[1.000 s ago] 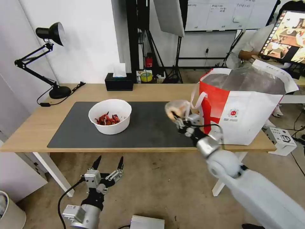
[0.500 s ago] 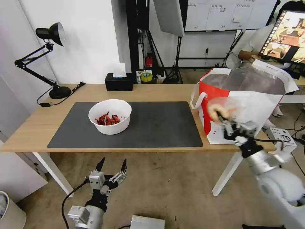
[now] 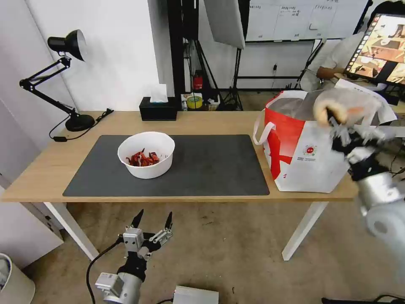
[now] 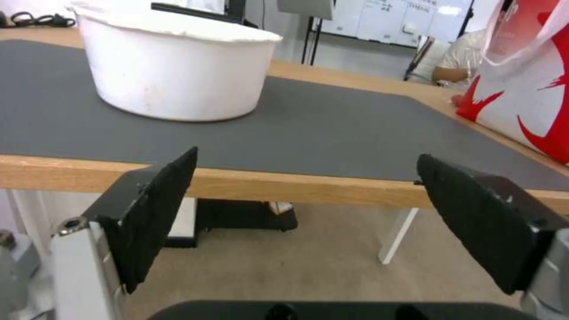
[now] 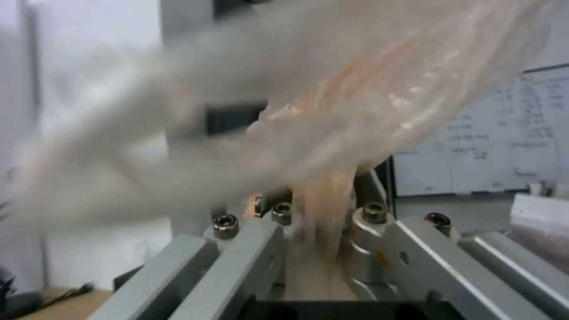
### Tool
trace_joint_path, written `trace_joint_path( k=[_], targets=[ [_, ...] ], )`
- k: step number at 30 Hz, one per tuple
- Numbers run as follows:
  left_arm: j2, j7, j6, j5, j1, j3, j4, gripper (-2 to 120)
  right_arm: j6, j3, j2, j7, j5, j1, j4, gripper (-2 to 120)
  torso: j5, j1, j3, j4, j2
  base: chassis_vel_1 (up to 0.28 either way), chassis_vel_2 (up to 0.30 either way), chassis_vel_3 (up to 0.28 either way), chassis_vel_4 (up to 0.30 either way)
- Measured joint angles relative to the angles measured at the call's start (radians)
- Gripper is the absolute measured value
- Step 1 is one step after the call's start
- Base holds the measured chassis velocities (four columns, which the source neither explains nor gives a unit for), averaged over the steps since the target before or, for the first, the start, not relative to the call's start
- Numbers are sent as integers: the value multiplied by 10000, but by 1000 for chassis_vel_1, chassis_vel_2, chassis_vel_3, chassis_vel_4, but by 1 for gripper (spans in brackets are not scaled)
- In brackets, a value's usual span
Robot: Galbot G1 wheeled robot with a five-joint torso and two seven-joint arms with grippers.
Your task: Pick up the trash from the table and place it into the takeout bag.
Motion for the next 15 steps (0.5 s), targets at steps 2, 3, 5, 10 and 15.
trace_joint_path(
  k=[2, 3, 5, 10, 15],
  targets=[
    [19, 1, 0, -12, -22, 8, 6, 100, -288, -90, -323, 469, 405, 383, 24, 5, 1, 1, 0, 0, -1, 0, 0, 0, 0],
    [28, 1, 0, -24, -39, 11, 11, 100, -472, -143, -540, 737, 636, 614, 36, 5, 0, 1, 0, 0, 0, 0, 0, 0, 0],
    [33, 2, -1, -64, -112, 13, 34, 100, -927, -293, -1109, 1358, 1078, 1245, -4, 5, 0, 1, 0, 0, 0, 0, 0, 0, 0],
    [44, 4, -4, -215, -246, -9, 80, 100, -1757, -560, -2033, 2019, 1371, 2222, -388, 5, 0, 1, 1, 0, 0, 0, 0, 0, 0],
    [63, 105, -5, -277, -442, 93, 239, 100, -3409, -1349, -3339, 2683, 2088, 3928, -1300, 5, 0, 1, 0, -2, -1, 0, 0, 0, 0]
  ],
)
